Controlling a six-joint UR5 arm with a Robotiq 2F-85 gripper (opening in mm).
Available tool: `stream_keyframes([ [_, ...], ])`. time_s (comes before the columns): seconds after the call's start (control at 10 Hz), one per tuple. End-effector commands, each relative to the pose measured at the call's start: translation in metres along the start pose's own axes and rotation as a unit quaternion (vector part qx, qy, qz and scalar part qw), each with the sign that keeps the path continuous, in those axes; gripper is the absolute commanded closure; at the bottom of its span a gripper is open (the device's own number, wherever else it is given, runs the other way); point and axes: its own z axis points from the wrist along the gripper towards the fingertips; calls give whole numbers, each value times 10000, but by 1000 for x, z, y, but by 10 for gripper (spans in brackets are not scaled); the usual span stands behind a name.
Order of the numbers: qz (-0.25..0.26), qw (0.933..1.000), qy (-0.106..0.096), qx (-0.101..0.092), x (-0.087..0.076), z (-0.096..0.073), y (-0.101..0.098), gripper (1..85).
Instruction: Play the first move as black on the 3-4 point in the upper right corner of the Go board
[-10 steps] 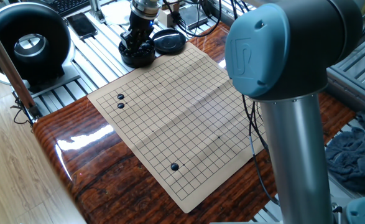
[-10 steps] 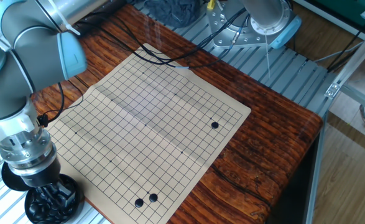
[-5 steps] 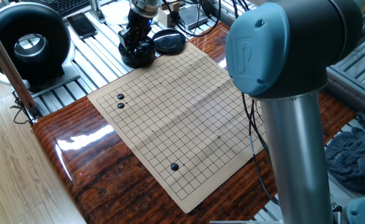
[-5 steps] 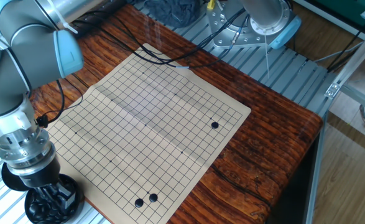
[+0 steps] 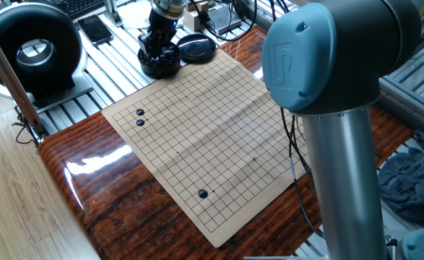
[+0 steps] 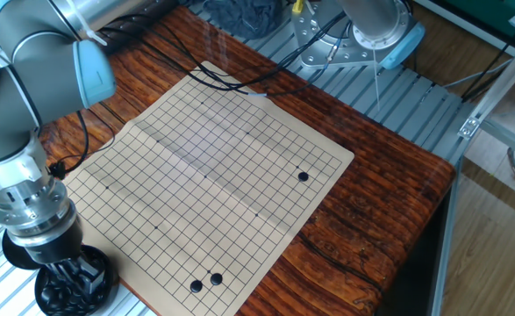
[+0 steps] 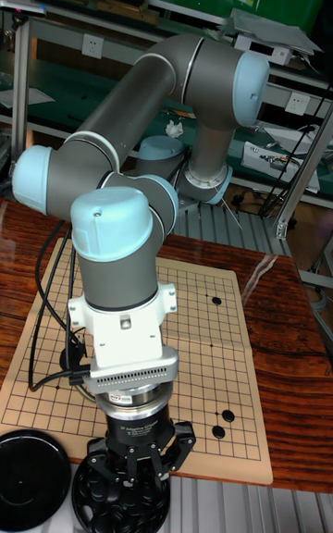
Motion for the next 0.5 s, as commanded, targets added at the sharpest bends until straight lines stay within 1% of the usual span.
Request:
stream_keyframes([
  [0.0, -54, 9999, -32, 92, -2, -1, -6, 567],
  [0.2, -47, 10000, -81, 2, -5, 0, -1, 567],
  [0.4, -66, 9999, -93, 20, -6, 0, -2, 563],
])
